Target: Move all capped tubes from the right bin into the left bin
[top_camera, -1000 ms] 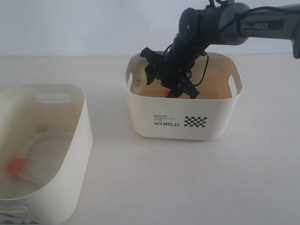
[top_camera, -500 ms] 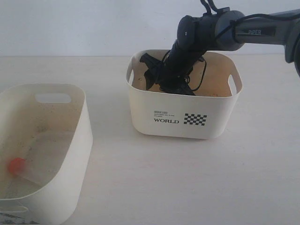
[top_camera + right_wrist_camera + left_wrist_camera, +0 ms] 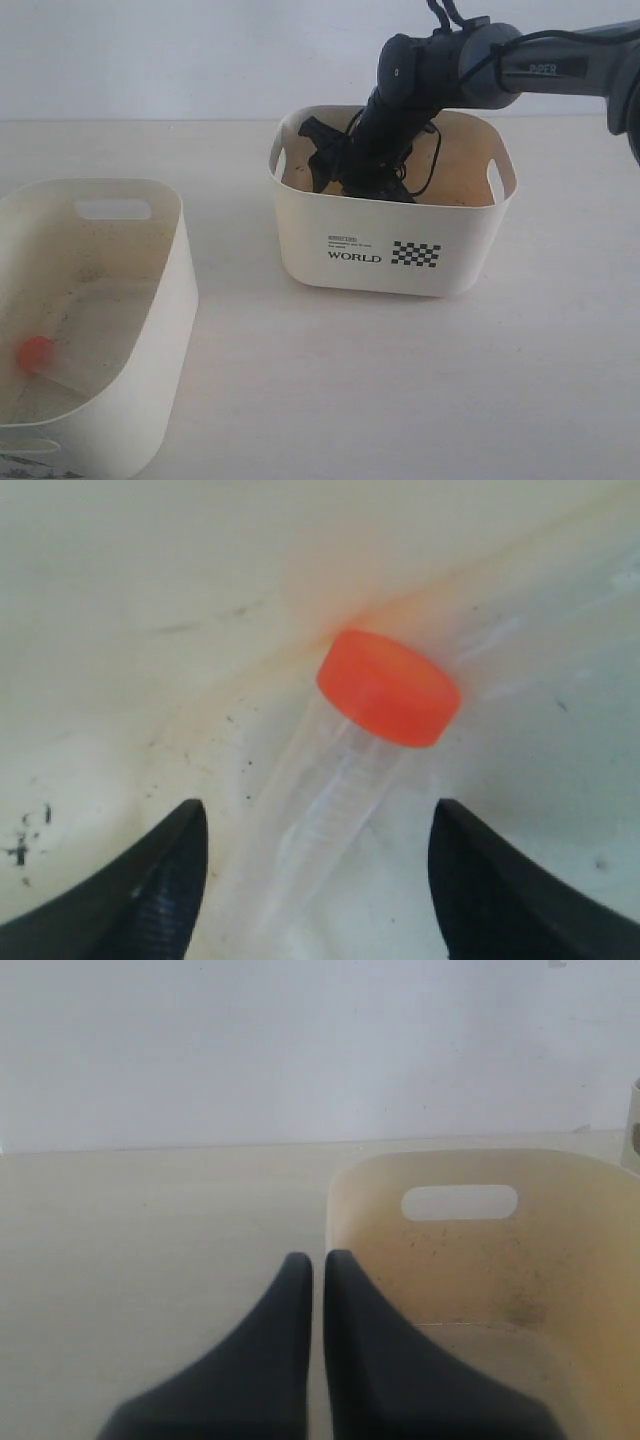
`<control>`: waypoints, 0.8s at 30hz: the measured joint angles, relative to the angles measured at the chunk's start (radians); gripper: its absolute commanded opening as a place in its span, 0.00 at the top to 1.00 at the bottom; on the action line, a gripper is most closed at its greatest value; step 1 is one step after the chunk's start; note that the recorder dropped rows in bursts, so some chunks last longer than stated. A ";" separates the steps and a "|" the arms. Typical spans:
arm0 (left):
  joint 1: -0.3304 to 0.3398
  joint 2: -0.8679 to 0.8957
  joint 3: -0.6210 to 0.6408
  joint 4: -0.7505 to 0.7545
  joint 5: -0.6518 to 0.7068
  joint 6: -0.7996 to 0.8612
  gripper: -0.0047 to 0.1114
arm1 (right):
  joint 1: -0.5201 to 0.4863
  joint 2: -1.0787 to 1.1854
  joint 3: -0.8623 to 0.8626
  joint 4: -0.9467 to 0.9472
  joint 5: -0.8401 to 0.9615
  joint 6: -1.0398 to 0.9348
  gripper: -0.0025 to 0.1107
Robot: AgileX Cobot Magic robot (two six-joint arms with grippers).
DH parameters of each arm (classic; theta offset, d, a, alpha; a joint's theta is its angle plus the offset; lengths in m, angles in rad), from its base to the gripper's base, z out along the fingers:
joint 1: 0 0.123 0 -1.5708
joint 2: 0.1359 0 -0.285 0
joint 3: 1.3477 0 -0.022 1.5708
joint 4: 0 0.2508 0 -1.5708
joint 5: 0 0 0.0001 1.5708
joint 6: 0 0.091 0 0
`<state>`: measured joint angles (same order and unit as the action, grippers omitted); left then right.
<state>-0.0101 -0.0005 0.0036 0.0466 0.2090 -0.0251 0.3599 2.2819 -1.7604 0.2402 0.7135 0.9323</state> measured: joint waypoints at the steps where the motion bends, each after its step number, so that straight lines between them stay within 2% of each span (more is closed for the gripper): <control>1: 0.000 0.000 0.000 0.000 0.000 0.000 0.92 | 0.000 0.000 0.000 0.000 0.004 0.000 0.44; 14: 0.000 0.000 0.000 0.000 0.000 0.000 0.92 | 0.000 0.014 0.000 0.003 0.025 0.010 0.45; 20: 0.000 0.000 0.000 0.000 0.000 0.000 0.92 | 0.000 0.014 0.000 0.009 0.026 0.014 0.61; 24: 0.000 0.000 0.000 0.000 0.000 0.000 0.92 | 0.000 0.014 0.000 0.015 0.019 0.016 0.63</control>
<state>-0.0101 -0.0005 0.0036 0.0466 0.2090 -0.0251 0.3599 2.2958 -1.7604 0.2556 0.7330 0.9480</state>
